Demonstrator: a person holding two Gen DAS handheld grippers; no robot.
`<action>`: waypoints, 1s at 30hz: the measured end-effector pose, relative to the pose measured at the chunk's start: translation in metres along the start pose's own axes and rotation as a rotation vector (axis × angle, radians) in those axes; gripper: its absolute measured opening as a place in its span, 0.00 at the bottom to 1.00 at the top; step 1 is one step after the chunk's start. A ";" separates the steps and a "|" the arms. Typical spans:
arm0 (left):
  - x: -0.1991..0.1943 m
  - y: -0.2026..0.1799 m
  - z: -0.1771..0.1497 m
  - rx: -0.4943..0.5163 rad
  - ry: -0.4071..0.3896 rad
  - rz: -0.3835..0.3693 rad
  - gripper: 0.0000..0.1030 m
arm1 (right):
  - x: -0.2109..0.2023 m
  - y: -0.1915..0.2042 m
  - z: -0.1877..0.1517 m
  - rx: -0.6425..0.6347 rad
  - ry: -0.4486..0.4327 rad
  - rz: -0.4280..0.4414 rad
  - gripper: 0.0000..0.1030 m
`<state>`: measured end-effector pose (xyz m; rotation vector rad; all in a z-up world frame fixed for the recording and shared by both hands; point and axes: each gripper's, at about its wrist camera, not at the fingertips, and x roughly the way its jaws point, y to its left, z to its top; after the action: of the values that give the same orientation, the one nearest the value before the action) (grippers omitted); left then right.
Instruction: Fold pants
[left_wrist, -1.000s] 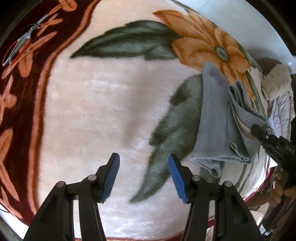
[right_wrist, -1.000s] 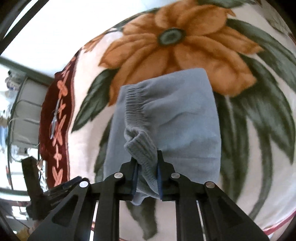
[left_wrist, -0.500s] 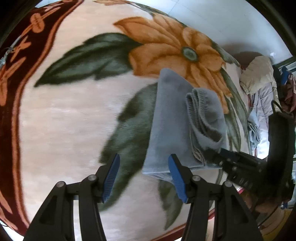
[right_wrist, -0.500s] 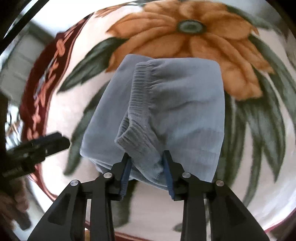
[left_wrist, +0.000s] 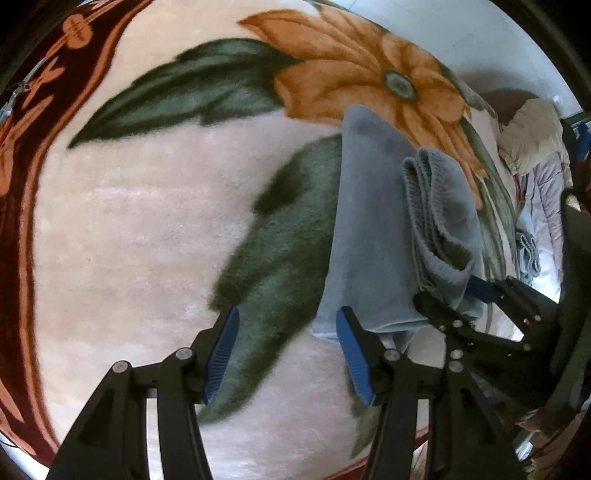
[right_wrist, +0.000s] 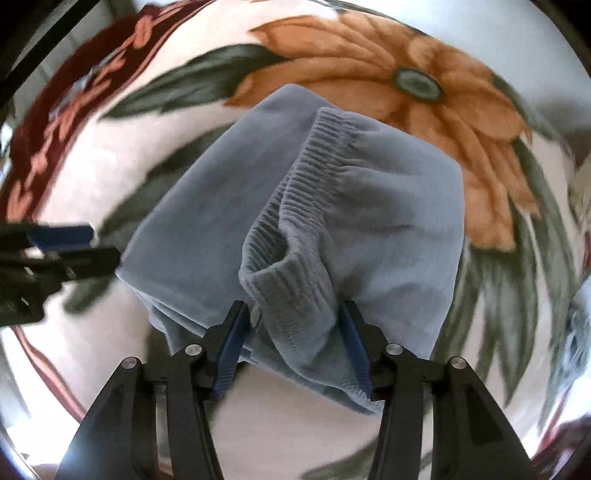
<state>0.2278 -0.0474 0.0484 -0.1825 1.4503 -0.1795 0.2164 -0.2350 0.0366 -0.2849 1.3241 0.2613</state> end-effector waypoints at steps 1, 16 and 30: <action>0.000 0.000 0.000 -0.002 -0.001 -0.001 0.56 | 0.000 0.000 -0.001 -0.010 -0.003 -0.033 0.35; -0.017 0.000 0.009 -0.016 -0.038 0.001 0.56 | -0.101 -0.023 0.033 0.237 -0.263 0.156 0.13; -0.031 0.020 0.020 0.002 -0.063 0.044 0.56 | -0.025 0.036 0.039 0.106 -0.059 0.212 0.24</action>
<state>0.2444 -0.0208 0.0766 -0.1529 1.3903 -0.1378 0.2342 -0.1881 0.0676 -0.0462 1.3060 0.3739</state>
